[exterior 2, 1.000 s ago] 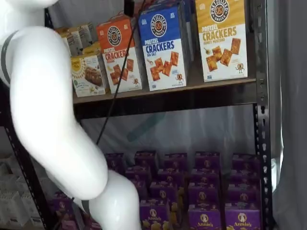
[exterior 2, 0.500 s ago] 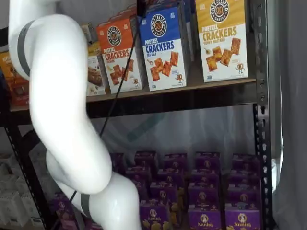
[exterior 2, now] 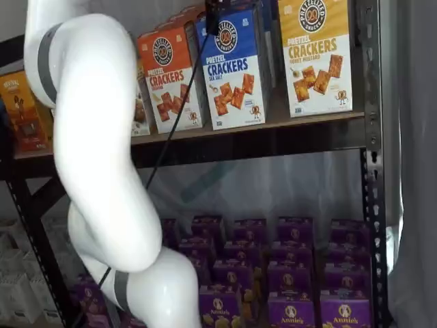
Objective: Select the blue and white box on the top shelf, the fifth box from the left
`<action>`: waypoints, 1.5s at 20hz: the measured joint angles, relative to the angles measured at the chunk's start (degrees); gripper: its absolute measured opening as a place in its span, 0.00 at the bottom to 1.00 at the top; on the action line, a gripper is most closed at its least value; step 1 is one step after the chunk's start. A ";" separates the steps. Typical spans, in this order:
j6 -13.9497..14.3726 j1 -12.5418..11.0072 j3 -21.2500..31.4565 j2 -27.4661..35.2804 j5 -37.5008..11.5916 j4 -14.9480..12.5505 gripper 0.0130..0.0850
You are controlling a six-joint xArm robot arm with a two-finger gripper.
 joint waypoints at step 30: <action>-0.29 2.37 -2.91 2.72 5.81 -7.83 0.78</action>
